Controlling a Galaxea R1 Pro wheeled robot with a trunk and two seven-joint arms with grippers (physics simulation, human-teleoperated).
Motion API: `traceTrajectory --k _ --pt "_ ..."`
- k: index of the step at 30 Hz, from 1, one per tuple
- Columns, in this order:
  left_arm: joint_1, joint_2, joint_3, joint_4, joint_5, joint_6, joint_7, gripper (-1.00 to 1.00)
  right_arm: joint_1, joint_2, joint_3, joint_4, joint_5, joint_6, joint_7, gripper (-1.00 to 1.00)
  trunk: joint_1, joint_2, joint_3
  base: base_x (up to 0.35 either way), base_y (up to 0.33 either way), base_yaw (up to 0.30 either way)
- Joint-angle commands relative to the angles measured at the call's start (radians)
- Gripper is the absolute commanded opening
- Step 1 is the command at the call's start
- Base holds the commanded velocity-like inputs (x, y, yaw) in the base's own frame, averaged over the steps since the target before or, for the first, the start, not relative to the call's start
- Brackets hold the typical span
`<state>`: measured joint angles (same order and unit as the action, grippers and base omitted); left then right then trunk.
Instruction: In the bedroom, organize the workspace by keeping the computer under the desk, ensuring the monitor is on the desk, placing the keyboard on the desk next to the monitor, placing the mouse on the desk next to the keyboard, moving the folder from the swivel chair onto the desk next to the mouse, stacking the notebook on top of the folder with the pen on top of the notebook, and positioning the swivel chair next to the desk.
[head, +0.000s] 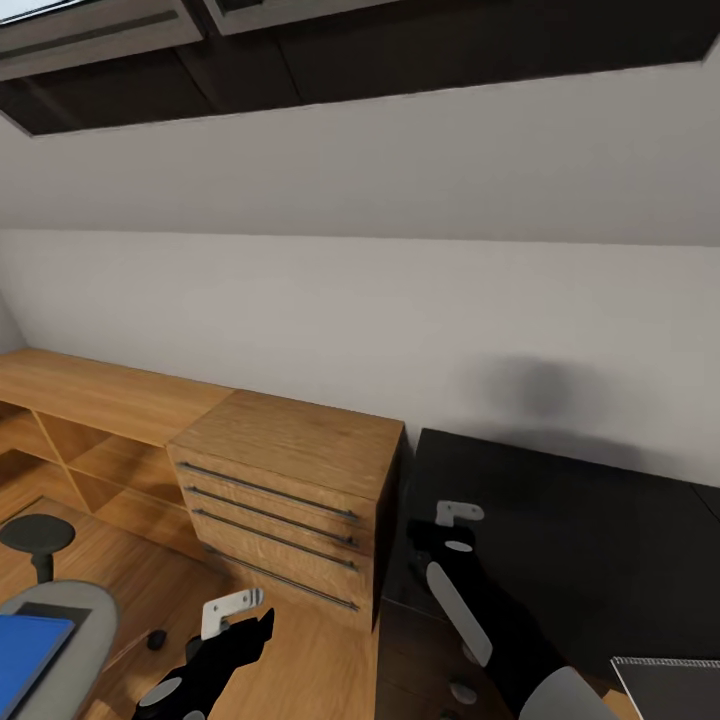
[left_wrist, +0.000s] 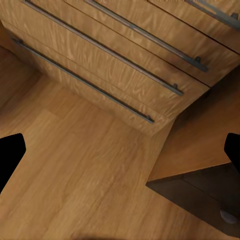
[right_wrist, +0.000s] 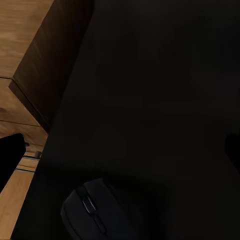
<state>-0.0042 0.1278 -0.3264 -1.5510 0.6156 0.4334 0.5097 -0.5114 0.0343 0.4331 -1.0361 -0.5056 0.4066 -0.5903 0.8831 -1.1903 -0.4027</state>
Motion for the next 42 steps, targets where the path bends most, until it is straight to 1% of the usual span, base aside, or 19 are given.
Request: traceTrajectory --k 1,3,4,11,14,17,19,20,21,22,25,30,37,42 --pt "0.000 0.001 -0.002 -0.002 0.009 0.001 0.009 1.00 -0.001 0.000 0.002 0.002 -0.007 0.003 -0.008 1.00 0.000 -0.001 -0.001 0.007 0.000 0.000" --pt "-0.001 0.001 -0.002 -0.002 0.009 0.001 0.009 1.00 -0.001 0.000 0.002 0.011 -0.007 0.003 -0.007 1.00 0.000 -0.001 -0.001 0.005 0.000 0.000" --pt "-0.001 0.001 -0.002 -0.004 0.009 0.001 0.009 1.00 -0.001 0.001 0.002 0.039 -0.007 0.003 -0.006 1.00 0.000 -0.001 -0.001 0.001 0.000 0.000" --pt "-0.001 0.001 -0.002 -0.006 0.009 0.001 0.009 1.00 -0.001 0.001 0.005 0.056 -0.007 0.003 0.002 1.00 0.000 -0.001 -0.001 0.000 0.000 0.000" --pt "-0.001 0.001 -0.002 -0.006 0.009 0.001 0.009 1.00 -0.001 0.000 0.011 0.057 -0.007 0.004 0.029 1.00 0.000 -0.001 -0.001 0.000 0.000 0.000" --pt "-0.001 0.001 -0.002 -0.006 0.009 0.001 0.009 1.00 -0.001 -0.003 0.018 0.057 -0.001 0.005 0.077 1.00 0.000 -0.001 -0.001 0.000 0.000 0.000" --pt "-0.001 0.001 -0.002 -0.006 0.009 0.001 0.009 1.00 -0.001 -0.004 0.021 0.057 0.010 0.006 0.111 1.00 0.000 -0.001 -0.001 0.000 0.000 0.000" --pt "-0.001 0.001 -0.002 -0.006 0.009 0.001 0.009 1.00 -0.001 -0.005 0.022 0.058 0.026 0.007 0.142 1.00 0.000 -0.001 -0.001 0.000 0.000 0.000" --pt "-0.001 0.001 -0.002 -0.006 0.009 0.001 0.010 1.00 -0.001 -0.006 0.022 0.058 0.036 0.008 0.154 1.00 0.000 -0.001 -0.001 0.000 0.000 0.000" --pt "-0.001 0.001 -0.001 -0.006 0.009 0.001 0.010 1.00 -0.001 -0.009 0.023 0.058 0.056 0.009 0.173 1.00 0.000 -0.001 -0.001 0.000 0.000 0.000" --pt "-0.001 0.001 -0.001 -0.006 0.009 0.001 0.010 1.00 -0.001 -0.014 0.023 0.059 0.089 0.011 0.196 1.00 0.000 -0.001 -0.001 0.000 0.000 0.000" --pt "-0.001 0.001 -0.002 -0.006 0.009 0.001 0.010 1.00 -0.001 -0.018 0.022 0.059 0.102 0.013 0.204 1.00 0.000 -0.001 -0.001 0.000 0.000 0.000" --pt "-0.001 0.001 -0.001 -0.006 0.009 0.002 0.009 1.00 -0.001 -0.021 0.020 0.060 0.105 0.019 0.207 1.00 0.000 -0.001 -0.001 0.000 0.000 0.000" --pt "-0.001 0.000 -0.001 -0.006 0.010 0.002 0.010 1.00 -0.001 -0.025 0.019 0.065 0.105 0.043 0.207 1.00 0.000 -0.001 -0.001 0.000 0.000 0.000"
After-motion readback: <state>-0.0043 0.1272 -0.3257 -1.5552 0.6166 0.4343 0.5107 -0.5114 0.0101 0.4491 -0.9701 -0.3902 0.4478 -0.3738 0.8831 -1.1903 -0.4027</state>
